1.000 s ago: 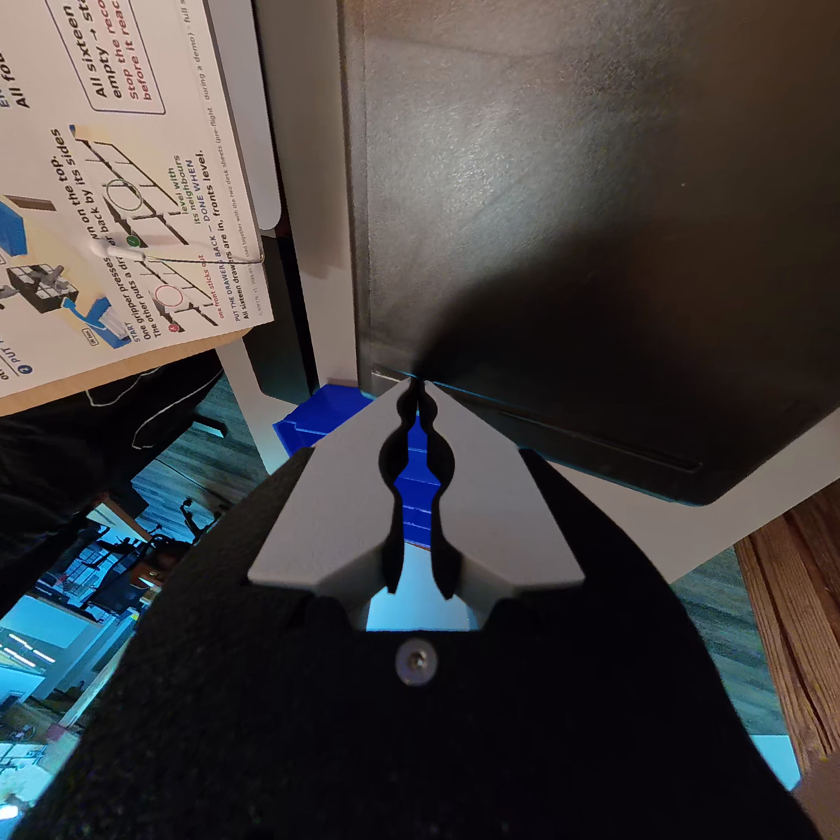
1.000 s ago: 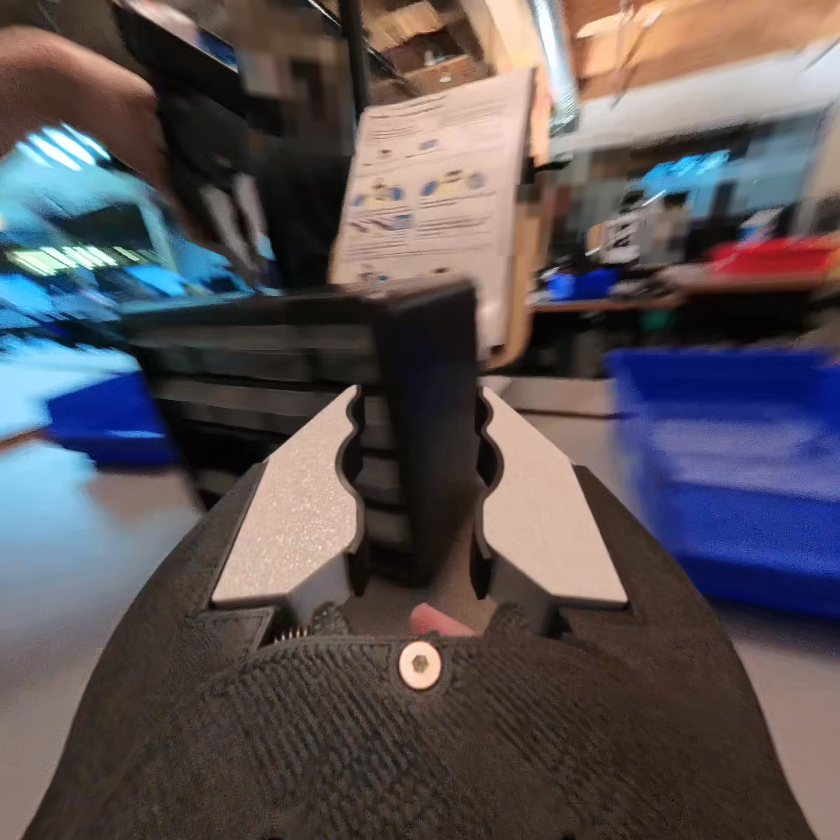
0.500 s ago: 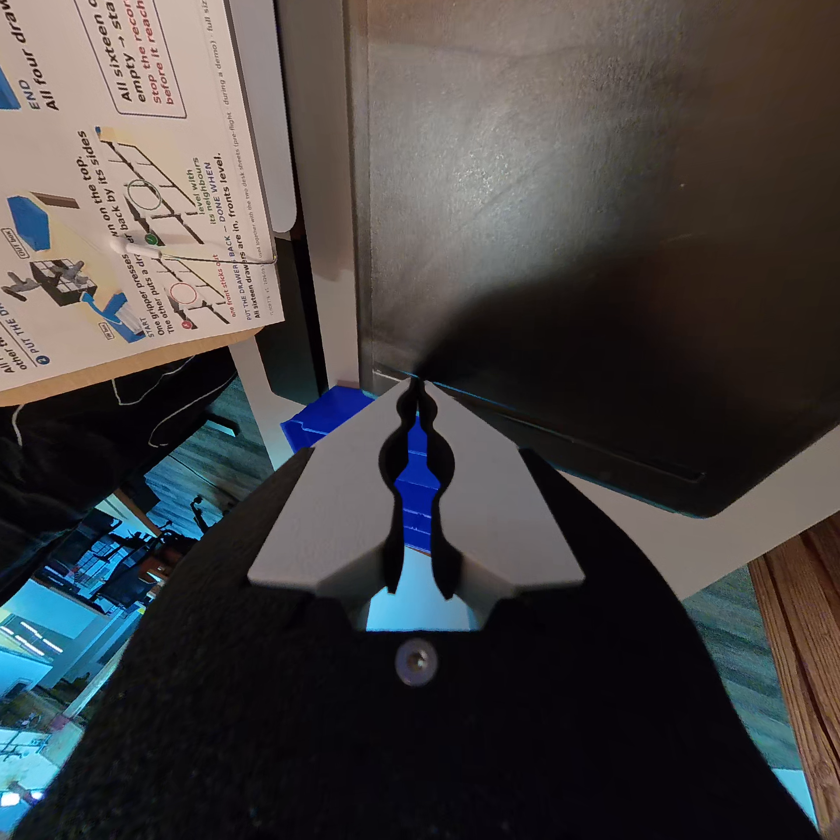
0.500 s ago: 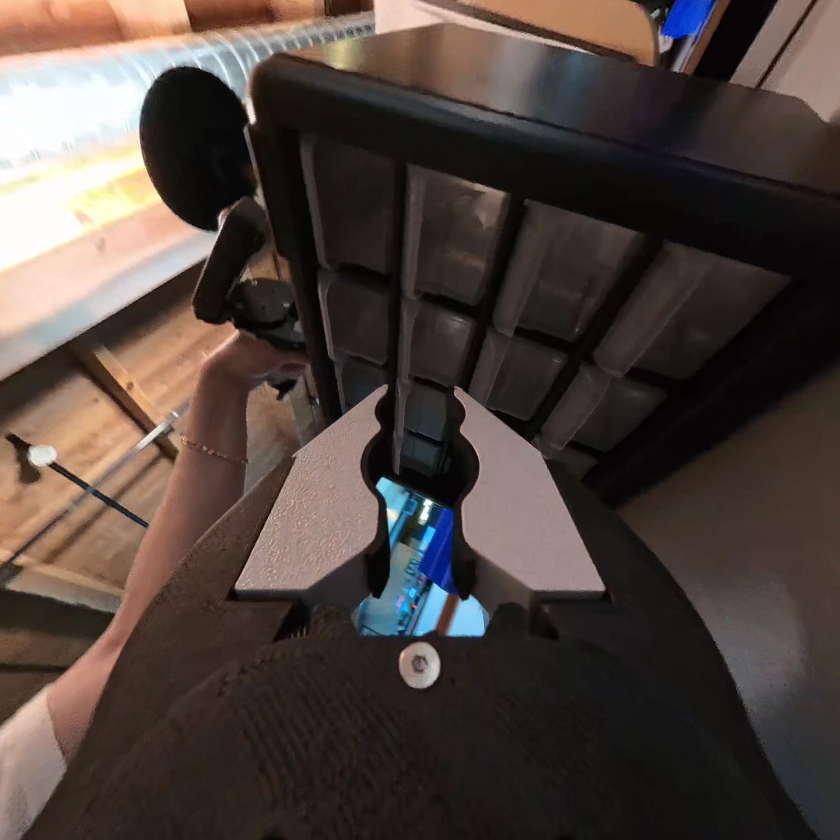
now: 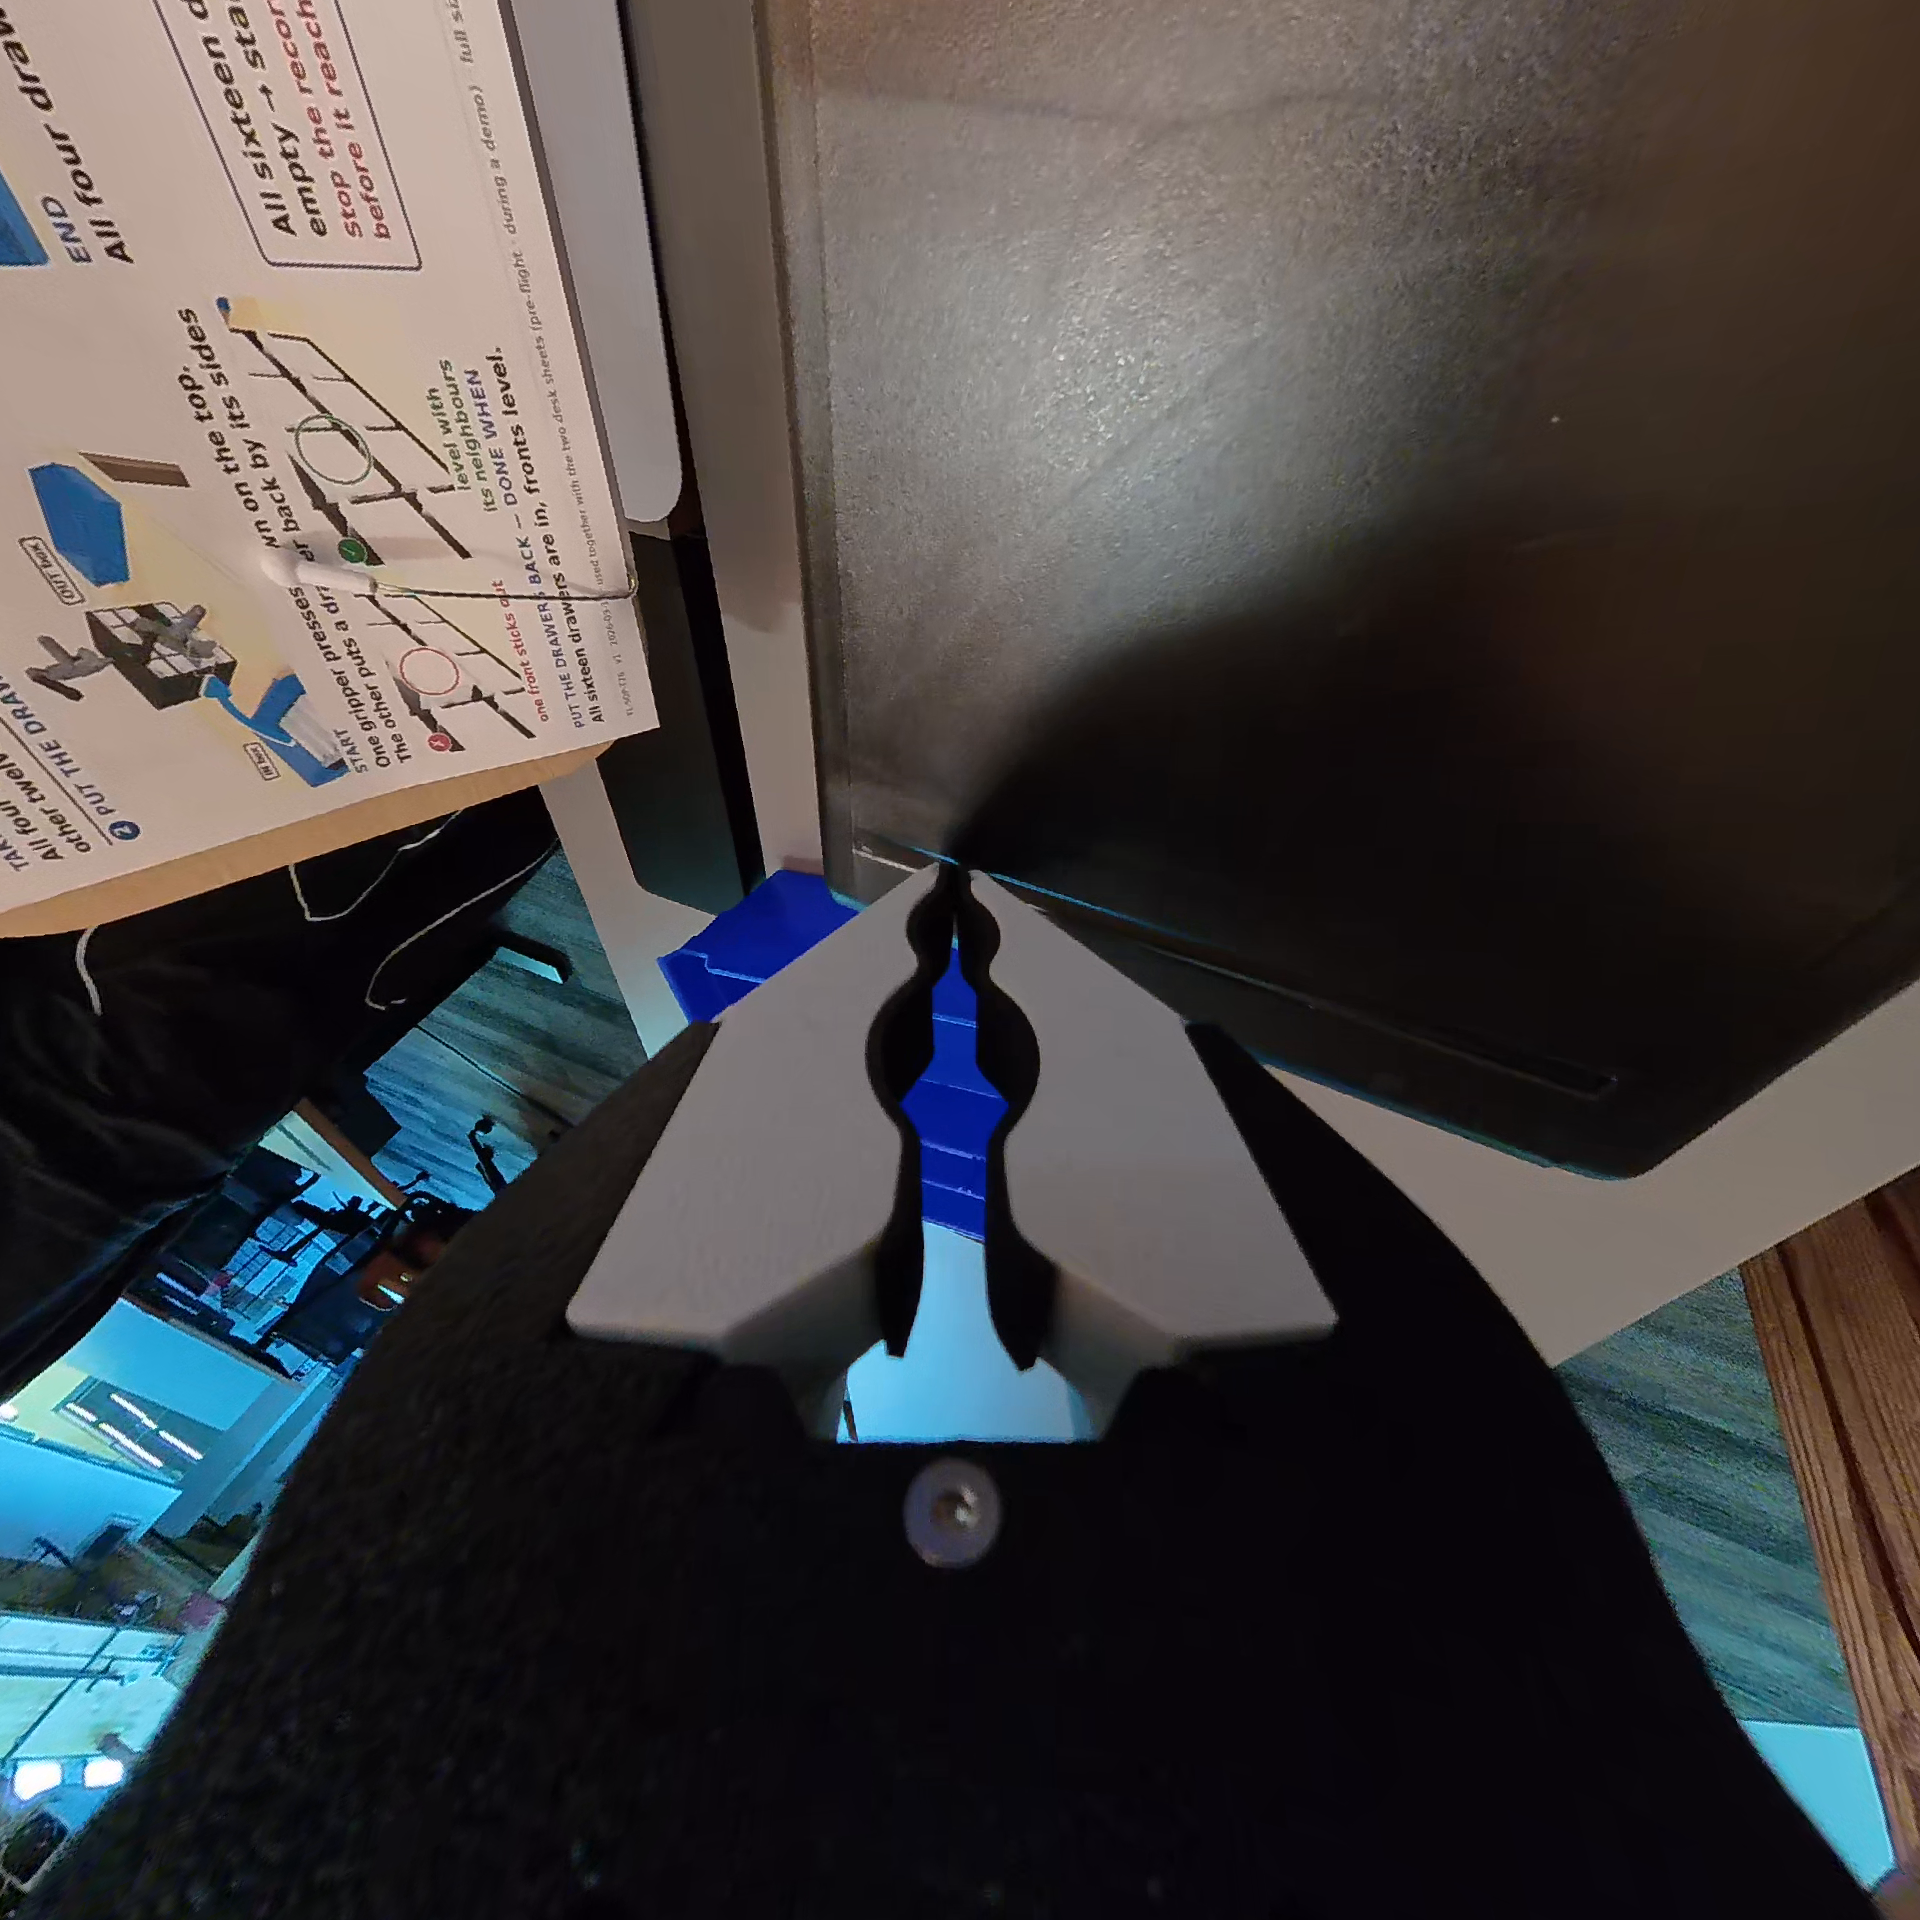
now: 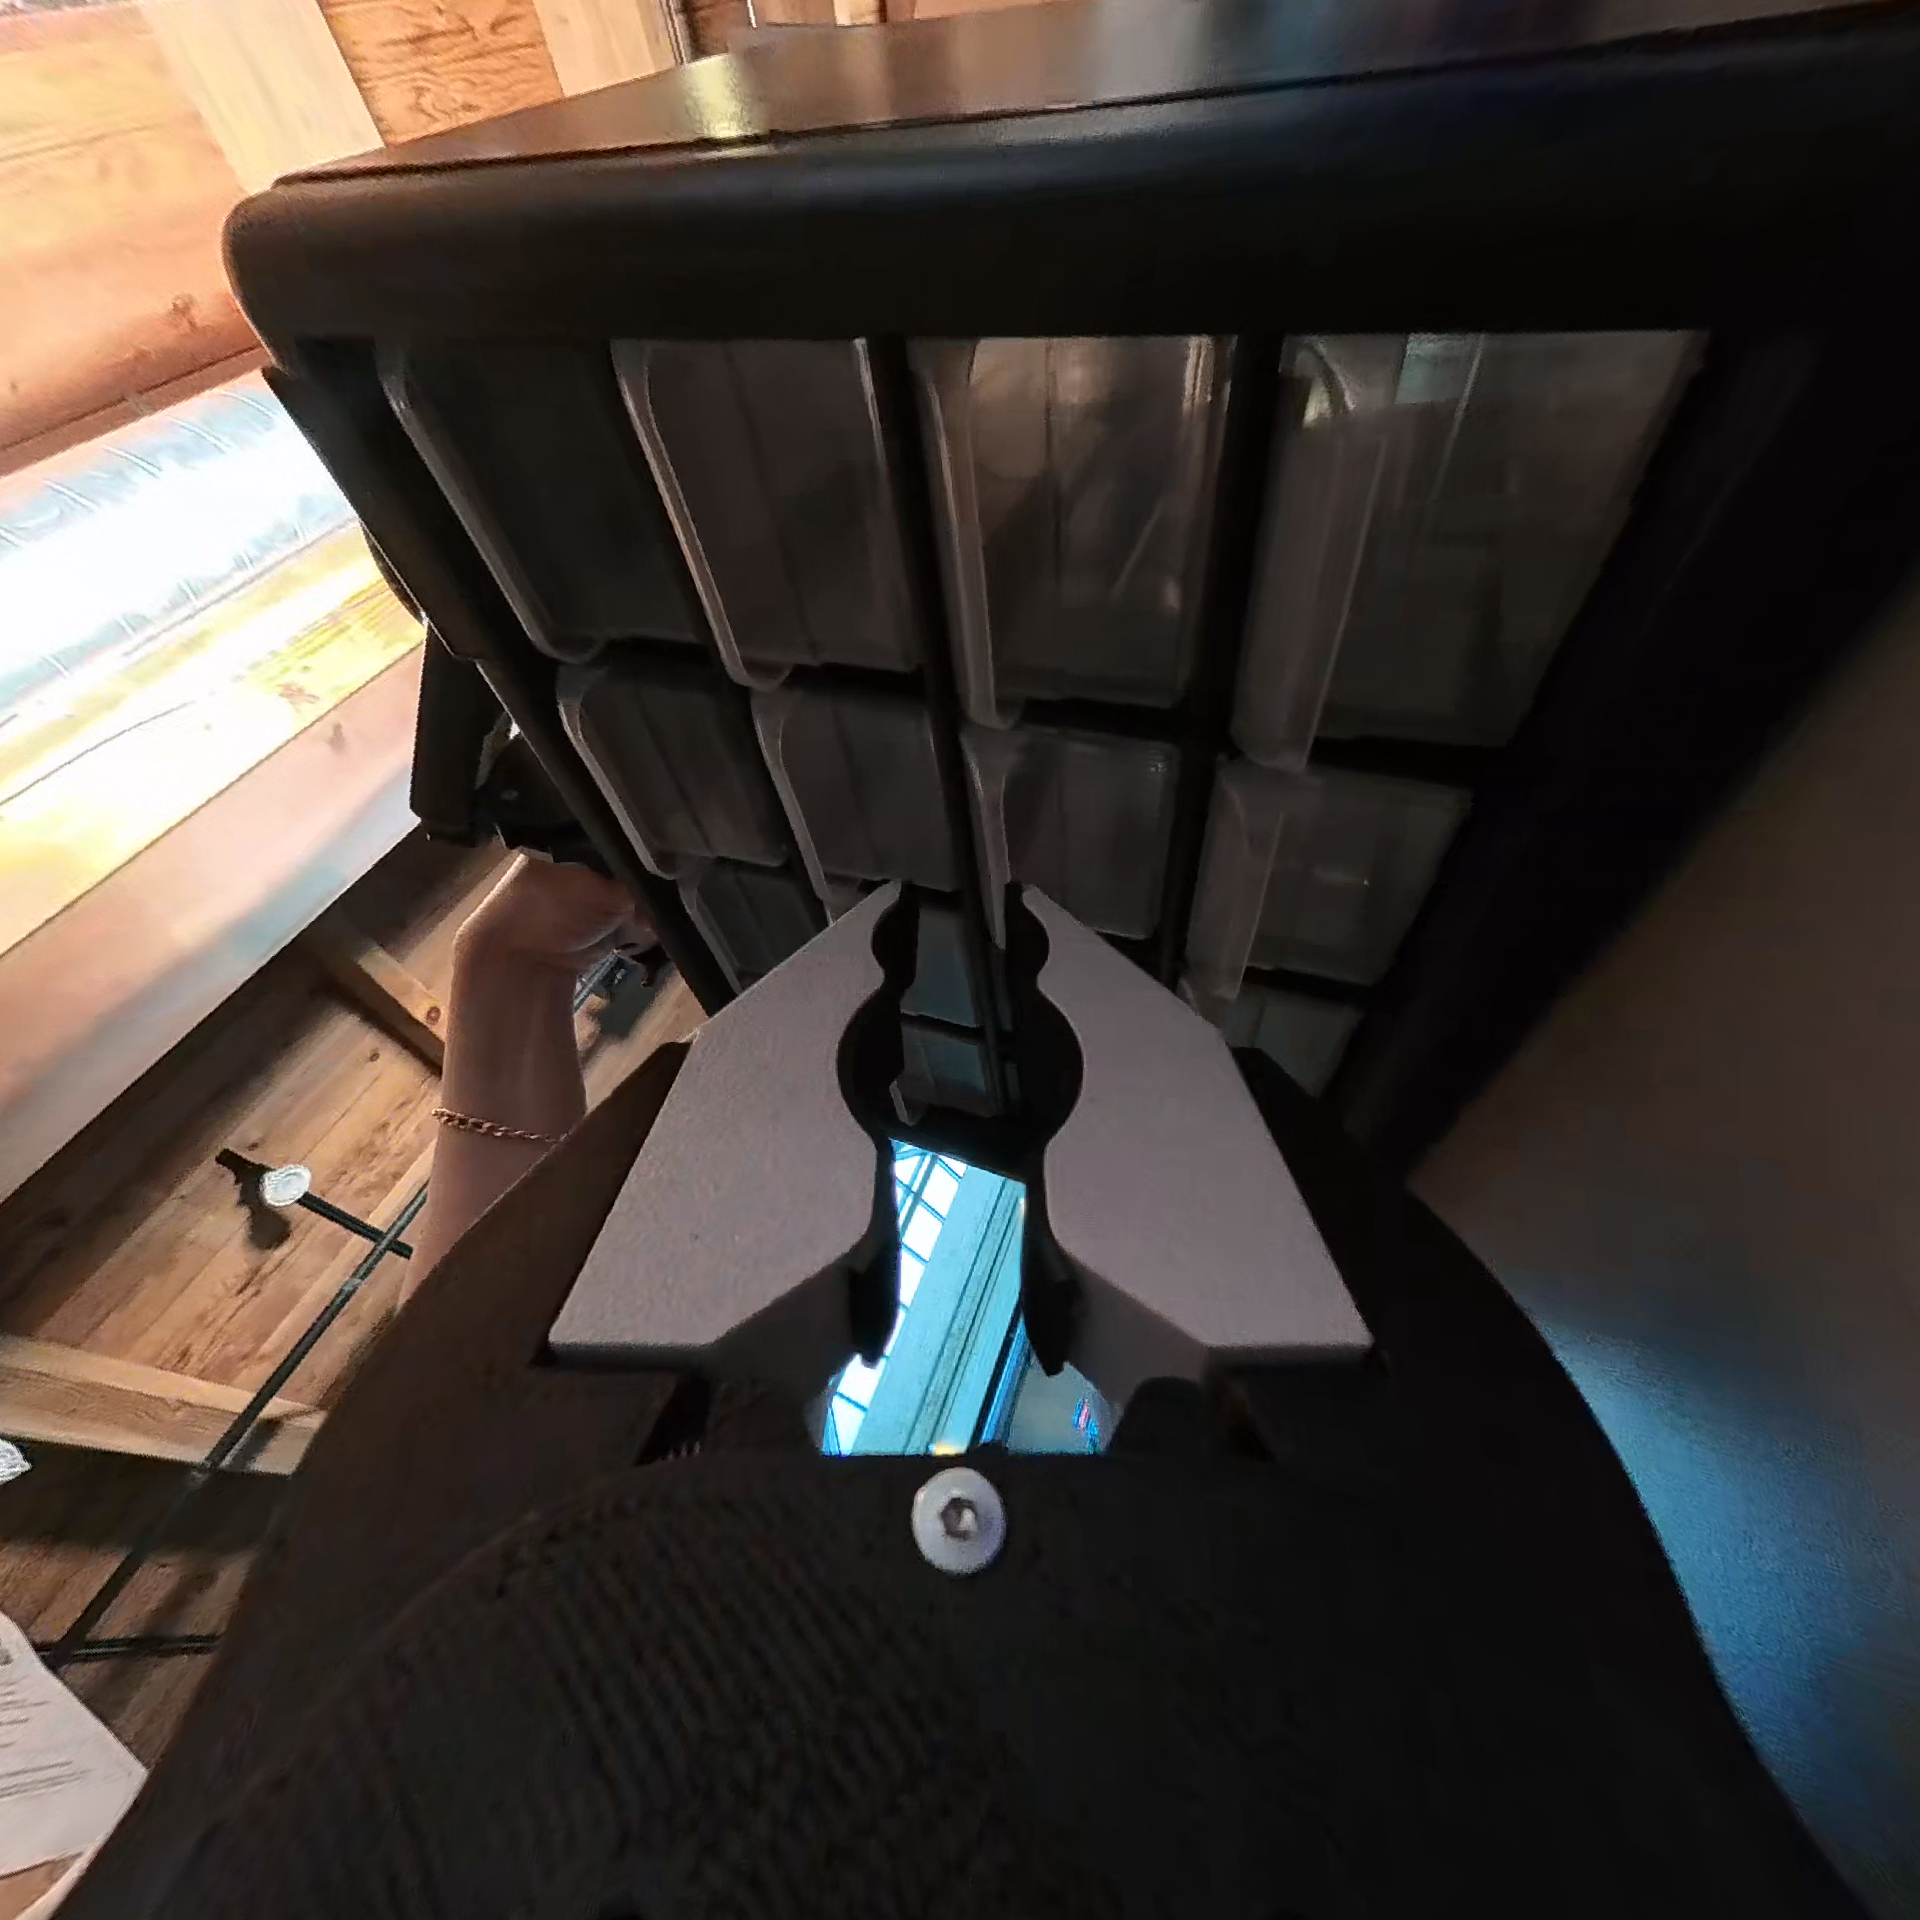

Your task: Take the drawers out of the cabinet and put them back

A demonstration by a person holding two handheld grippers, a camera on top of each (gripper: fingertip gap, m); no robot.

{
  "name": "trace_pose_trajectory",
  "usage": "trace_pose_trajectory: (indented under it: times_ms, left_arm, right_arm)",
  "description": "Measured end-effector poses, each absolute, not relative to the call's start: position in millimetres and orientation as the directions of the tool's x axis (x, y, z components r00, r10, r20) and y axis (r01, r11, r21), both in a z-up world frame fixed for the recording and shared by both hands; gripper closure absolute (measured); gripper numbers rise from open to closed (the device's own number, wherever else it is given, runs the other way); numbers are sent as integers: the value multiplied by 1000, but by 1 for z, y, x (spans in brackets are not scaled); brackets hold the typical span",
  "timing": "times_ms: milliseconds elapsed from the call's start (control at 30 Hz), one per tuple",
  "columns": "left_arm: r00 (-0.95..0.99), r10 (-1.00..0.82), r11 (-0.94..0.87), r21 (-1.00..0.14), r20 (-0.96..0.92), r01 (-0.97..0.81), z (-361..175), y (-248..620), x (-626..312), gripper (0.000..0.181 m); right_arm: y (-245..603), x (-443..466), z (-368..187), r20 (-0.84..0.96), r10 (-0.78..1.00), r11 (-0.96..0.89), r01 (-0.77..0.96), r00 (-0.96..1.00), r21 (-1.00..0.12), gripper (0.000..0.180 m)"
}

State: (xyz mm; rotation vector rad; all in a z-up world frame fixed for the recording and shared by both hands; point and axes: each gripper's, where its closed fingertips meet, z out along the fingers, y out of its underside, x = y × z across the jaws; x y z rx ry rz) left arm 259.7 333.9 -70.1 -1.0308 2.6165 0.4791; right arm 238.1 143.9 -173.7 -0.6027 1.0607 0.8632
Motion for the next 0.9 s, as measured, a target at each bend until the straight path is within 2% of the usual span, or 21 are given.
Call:
trace_pose_trajectory:
  times_ms: [33,100,233,400,600,900]
  left_arm:
    - [-704,-601,689,200,-380,-696,-70,334,260,181]
    - [-704,-600,689,202,-379,-696,-70,334,260,181]
    - [-706,-595,688,210,-383,-694,-70,334,260,181]
    - [-705,-596,687,209,-386,-696,-70,334,260,181]
    - [-698,-600,688,193,-390,-699,-70,334,260,181]
    - [-700,-596,692,191,-393,-696,-70,334,260,181]
  right_arm:
    - [145,238,-174,-925,308,538,-843,224,-25,163]
    - [147,239,-173,-924,304,536,-844,231,-34,161]
    - [149,242,-173,-926,307,541,-841,218,-19,142]
    - [148,248,-173,-923,315,572,-820,222,-2,146]
    - [149,246,-174,-917,311,575,-818,251,-29,176]
    - [116,196,-172,-918,274,600,-797,286,-69,177]
